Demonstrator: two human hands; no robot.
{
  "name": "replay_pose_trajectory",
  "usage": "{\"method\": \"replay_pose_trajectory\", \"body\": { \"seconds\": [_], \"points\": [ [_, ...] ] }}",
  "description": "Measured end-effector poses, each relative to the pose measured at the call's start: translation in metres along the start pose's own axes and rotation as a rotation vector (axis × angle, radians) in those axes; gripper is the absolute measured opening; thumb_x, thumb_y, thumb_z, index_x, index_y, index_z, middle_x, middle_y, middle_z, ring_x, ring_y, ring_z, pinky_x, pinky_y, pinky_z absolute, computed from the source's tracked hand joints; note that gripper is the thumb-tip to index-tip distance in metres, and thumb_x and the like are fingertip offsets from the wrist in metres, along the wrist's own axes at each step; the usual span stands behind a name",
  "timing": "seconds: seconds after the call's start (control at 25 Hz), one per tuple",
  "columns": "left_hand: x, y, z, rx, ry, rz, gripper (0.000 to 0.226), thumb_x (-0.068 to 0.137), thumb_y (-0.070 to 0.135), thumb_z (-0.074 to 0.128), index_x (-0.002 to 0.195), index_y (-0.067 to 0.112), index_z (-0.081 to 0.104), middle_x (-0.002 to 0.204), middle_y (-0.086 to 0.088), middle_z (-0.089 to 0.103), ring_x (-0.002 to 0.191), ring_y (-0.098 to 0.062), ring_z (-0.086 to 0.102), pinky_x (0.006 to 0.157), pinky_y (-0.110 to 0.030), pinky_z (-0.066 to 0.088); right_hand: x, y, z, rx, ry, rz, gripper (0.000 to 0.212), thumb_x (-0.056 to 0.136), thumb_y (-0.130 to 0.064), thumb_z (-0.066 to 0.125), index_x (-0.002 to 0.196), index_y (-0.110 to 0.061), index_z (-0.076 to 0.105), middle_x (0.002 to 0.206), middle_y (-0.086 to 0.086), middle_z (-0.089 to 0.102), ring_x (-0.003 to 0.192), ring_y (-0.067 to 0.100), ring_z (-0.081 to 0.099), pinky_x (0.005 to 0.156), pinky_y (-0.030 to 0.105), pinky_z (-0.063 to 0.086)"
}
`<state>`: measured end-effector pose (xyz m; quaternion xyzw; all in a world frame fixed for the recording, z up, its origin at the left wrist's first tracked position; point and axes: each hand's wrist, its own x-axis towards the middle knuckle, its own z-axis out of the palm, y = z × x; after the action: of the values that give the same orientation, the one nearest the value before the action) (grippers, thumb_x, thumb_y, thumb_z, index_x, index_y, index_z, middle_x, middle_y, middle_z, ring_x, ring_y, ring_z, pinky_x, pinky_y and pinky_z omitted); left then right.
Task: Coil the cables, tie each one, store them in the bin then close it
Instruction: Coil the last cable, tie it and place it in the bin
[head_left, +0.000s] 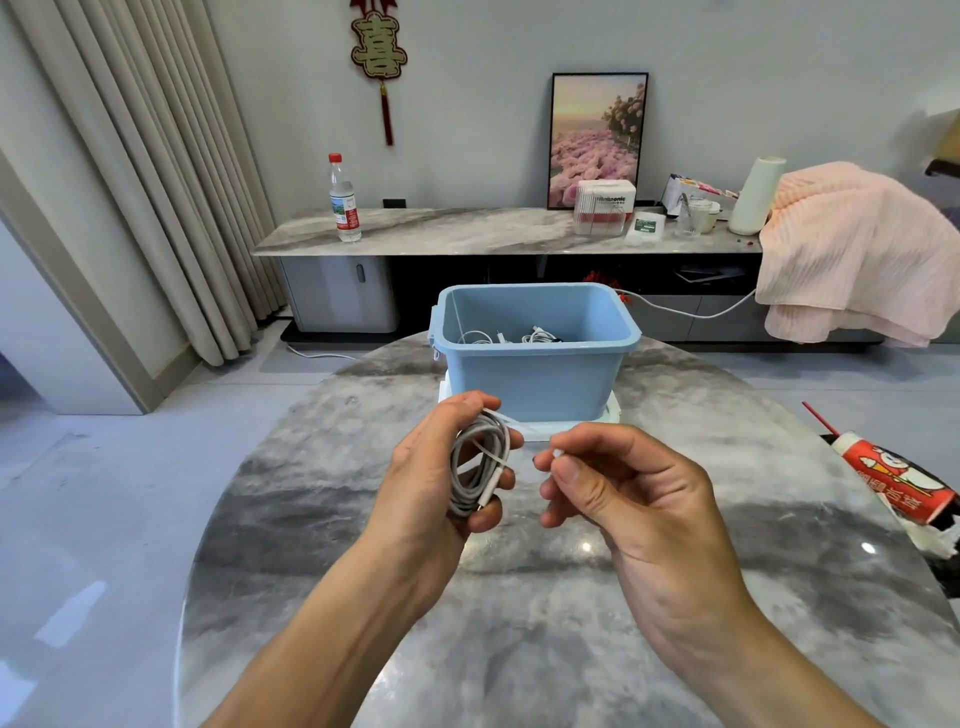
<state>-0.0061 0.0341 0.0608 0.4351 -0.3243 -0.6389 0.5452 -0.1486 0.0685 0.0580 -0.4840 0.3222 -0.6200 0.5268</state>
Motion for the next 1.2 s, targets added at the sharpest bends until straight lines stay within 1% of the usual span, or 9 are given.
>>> {"method": "replay_pose_trajectory", "body": {
  "seconds": [0.2, 0.48, 0.6, 0.76, 0.88, 0.96, 1.12, 1.2],
  "points": [
    [-0.0006, -0.0001, 0.0007, 0.014, -0.014, 0.002, 0.017, 0.090, 0.030, 0.059, 0.095, 0.017, 0.068, 0.081, -0.012, 0.066, 0.059, -0.019, 0.053, 0.045, -0.025, 0.023, 0.0009, 0.0004, 0.0000, 0.056, 0.011, 0.051, 0.019, 0.066, -0.014, 0.075, 0.085, -0.014, 0.076, 0.079, 0.016, 0.071, 0.067, 0.021, 0.064, 0.059, 0.028, 0.054],
    [-0.0017, -0.0001, 0.0017, 0.008, -0.026, 0.004, 0.016, 0.090, 0.030, 0.059, 0.095, 0.017, 0.067, 0.076, -0.009, 0.064, 0.056, -0.018, 0.052, 0.046, -0.025, 0.022, 0.0006, 0.0008, -0.0008, 0.053, 0.006, 0.083, 0.017, 0.068, -0.014, 0.075, 0.085, -0.013, 0.076, 0.078, 0.015, 0.070, 0.068, 0.020, 0.063, 0.062, 0.029, 0.055],
    [-0.0023, 0.0010, 0.0018, 0.000, -0.022, 0.000, 0.016, 0.090, 0.030, 0.059, 0.094, 0.018, 0.067, 0.077, -0.008, 0.065, 0.055, -0.017, 0.053, 0.044, -0.025, 0.022, 0.0017, 0.0014, -0.0017, 0.091, 0.017, 0.105, 0.019, 0.068, -0.013, 0.074, 0.086, -0.012, 0.076, 0.079, 0.016, 0.070, 0.068, 0.020, 0.063, 0.063, 0.029, 0.055],
    [-0.0028, 0.0026, 0.0015, -0.009, -0.028, 0.003, 0.016, 0.089, 0.030, 0.059, 0.094, 0.017, 0.067, 0.079, -0.008, 0.066, 0.055, -0.017, 0.054, 0.043, -0.024, 0.022, 0.0022, 0.0011, -0.0023, 0.209, 0.003, 0.156, 0.016, 0.070, -0.010, 0.071, 0.085, -0.008, 0.074, 0.078, 0.014, 0.068, 0.067, 0.018, 0.063, 0.063, 0.028, 0.056],
    [-0.0033, 0.0030, 0.0013, -0.010, -0.027, 0.002, 0.016, 0.089, 0.031, 0.059, 0.095, 0.017, 0.067, 0.079, -0.009, 0.066, 0.054, -0.016, 0.054, 0.043, -0.024, 0.022, 0.0018, 0.0020, -0.0026, 0.237, -0.001, 0.181, 0.016, 0.070, -0.010, 0.071, 0.085, -0.008, 0.075, 0.078, 0.014, 0.068, 0.066, 0.018, 0.063, 0.063, 0.028, 0.056],
    [-0.0038, 0.0035, 0.0013, -0.013, -0.031, 0.004, 0.017, 0.086, 0.031, 0.061, 0.094, 0.018, 0.067, 0.078, -0.008, 0.066, 0.053, -0.016, 0.053, 0.043, -0.025, 0.022, 0.0018, 0.0027, -0.0026, 0.240, -0.002, 0.185, 0.016, 0.069, -0.010, 0.071, 0.085, -0.008, 0.076, 0.078, 0.014, 0.067, 0.067, 0.018, 0.063, 0.063, 0.028, 0.056],
    [-0.0048, 0.0050, 0.0014, -0.026, -0.040, 0.017, 0.027, 0.071, 0.038, 0.066, 0.091, 0.020, 0.069, 0.080, -0.009, 0.067, 0.055, -0.017, 0.053, 0.043, -0.025, 0.022, 0.0021, 0.0046, -0.0024, 0.245, -0.001, 0.192, 0.016, 0.071, -0.009, 0.070, 0.086, -0.007, 0.075, 0.079, 0.014, 0.067, 0.067, 0.018, 0.063, 0.063, 0.029, 0.056],
    [-0.0050, 0.0056, 0.0017, -0.029, -0.043, 0.018, 0.027, 0.070, 0.039, 0.066, 0.090, 0.021, 0.069, 0.081, -0.009, 0.067, 0.057, -0.018, 0.053, 0.043, -0.025, 0.022, 0.0021, 0.0051, -0.0022, 0.246, 0.000, 0.192, 0.016, 0.071, -0.009, 0.070, 0.086, -0.008, 0.075, 0.078, 0.014, 0.067, 0.067, 0.018, 0.063, 0.064, 0.029, 0.056]
  ]
}}
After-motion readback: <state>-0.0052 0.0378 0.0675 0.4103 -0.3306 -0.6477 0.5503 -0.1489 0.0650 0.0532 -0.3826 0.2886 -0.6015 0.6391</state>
